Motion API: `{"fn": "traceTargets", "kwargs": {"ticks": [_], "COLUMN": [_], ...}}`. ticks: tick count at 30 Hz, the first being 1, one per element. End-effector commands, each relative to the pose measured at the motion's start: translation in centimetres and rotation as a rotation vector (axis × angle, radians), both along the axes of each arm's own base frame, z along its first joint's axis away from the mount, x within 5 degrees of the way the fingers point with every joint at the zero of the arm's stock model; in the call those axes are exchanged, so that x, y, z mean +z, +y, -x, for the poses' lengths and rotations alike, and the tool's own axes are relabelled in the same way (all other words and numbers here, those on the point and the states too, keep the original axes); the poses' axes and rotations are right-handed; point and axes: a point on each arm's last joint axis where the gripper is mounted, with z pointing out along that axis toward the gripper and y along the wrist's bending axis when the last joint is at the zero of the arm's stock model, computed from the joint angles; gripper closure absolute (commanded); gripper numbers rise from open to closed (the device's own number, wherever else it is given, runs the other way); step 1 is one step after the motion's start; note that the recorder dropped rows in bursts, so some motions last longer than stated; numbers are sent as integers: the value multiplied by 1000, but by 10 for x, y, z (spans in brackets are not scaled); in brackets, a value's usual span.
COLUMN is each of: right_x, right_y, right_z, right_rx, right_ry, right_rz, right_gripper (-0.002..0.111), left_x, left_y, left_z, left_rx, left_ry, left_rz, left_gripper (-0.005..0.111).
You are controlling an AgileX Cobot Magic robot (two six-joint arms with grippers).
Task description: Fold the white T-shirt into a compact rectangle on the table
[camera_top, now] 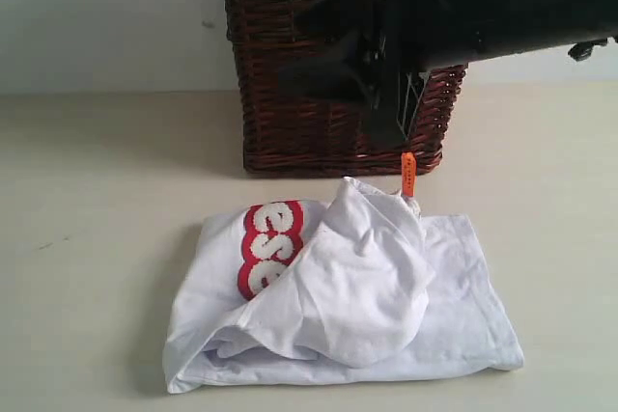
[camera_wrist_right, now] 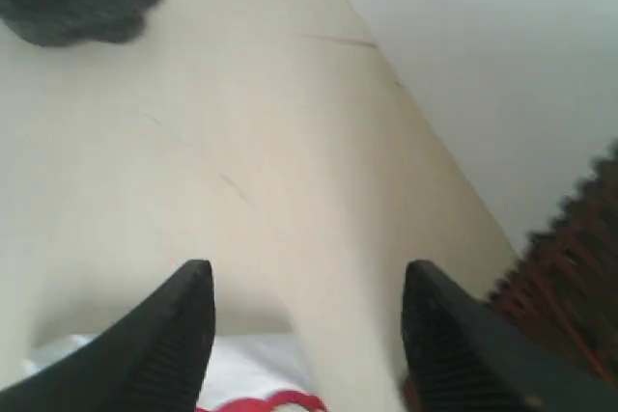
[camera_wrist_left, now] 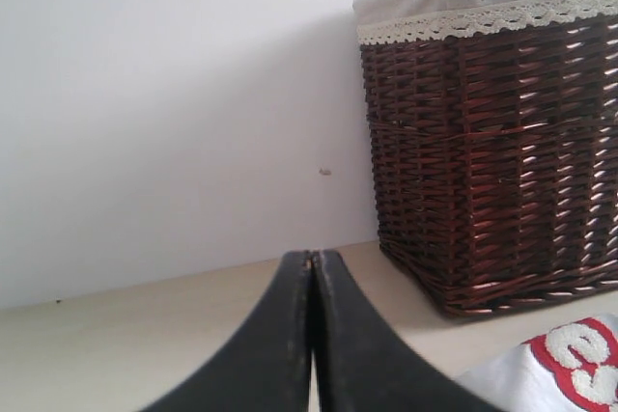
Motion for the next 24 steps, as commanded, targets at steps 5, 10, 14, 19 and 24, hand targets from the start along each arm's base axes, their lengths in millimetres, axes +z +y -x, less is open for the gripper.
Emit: {"fn": "traceTargets", "kwargs": {"ticks": [5,10,14,19,24], "right_x": [-112,-136,-135,-151,-161], "right_y": [3,14,23,26,21], "right_z": [-17,-52,-71,-76,-68], "right_rx": [401,313,285,303,380], "right_ry": [36,37,28,174,245], "right_rz": [436,450,414,440,499], "right_gripper": [52,52,54,61,61], "left_x": [2,2,2,2,2], "left_y": [0,0,0,0,0], "left_z": [1,1,1,1,1], "left_rx": [-6,-6,-6,-6,-6], "left_ry": [-10,-10,-10,-11,-11], "left_rz": [4,4,4,1,1], "left_gripper": [107,107,107,107,107]}}
